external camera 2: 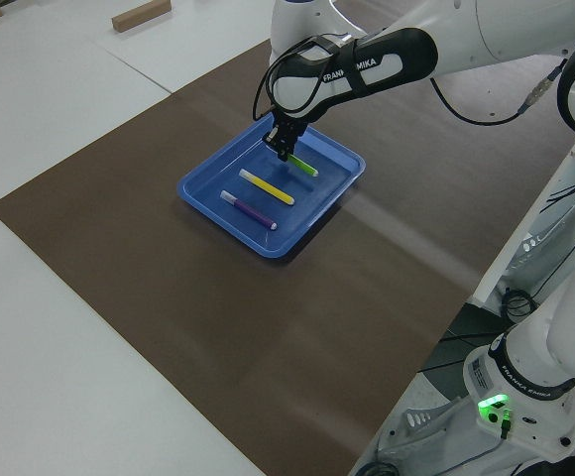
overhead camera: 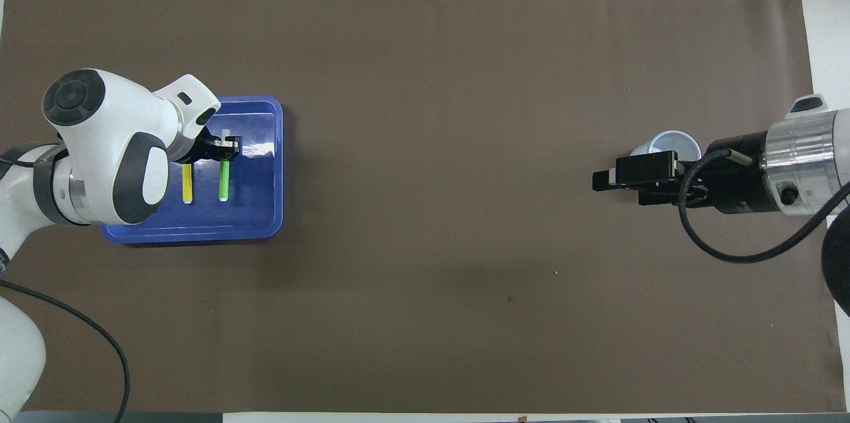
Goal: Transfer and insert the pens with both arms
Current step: 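Lift the green pen with the left gripper while the right gripper approaches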
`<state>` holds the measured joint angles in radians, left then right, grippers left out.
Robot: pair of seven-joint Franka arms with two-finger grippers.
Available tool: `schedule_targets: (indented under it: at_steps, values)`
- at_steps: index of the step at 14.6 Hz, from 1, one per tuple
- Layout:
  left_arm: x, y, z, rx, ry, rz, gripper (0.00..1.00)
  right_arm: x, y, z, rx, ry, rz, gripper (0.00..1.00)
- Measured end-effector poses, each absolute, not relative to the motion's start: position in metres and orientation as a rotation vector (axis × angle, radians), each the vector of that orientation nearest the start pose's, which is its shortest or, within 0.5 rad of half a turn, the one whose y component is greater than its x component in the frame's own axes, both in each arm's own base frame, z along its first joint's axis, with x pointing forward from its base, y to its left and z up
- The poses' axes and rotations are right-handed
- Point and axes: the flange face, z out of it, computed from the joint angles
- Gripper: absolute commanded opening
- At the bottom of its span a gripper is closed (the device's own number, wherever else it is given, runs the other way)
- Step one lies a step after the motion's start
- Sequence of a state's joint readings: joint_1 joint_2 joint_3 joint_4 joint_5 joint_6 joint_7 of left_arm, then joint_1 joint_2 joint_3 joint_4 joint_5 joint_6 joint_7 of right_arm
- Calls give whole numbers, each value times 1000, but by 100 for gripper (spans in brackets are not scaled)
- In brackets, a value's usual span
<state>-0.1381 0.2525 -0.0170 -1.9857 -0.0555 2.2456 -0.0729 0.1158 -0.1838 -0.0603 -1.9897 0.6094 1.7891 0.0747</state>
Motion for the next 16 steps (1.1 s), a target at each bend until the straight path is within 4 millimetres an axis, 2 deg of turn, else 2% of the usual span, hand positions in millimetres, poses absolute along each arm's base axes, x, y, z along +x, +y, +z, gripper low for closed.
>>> schedule_targets:
  at_steps: [3,5,8,13,16]
  values:
    - [595,-102,395,-3191,-110,31,0,498,74,553,-2518,215,74,100]
    - [594,-123,428,-3200,-279,40,0,496,74,551,-2508,226,68,100]
    - [587,-181,454,-3224,-632,67,0,494,75,549,-2489,238,70,100]
    - [570,-278,487,-3188,-1305,219,0,497,79,544,-2332,334,46,100]
    - [556,-333,498,-3126,-1660,259,0,501,92,540,-2209,398,5,100]
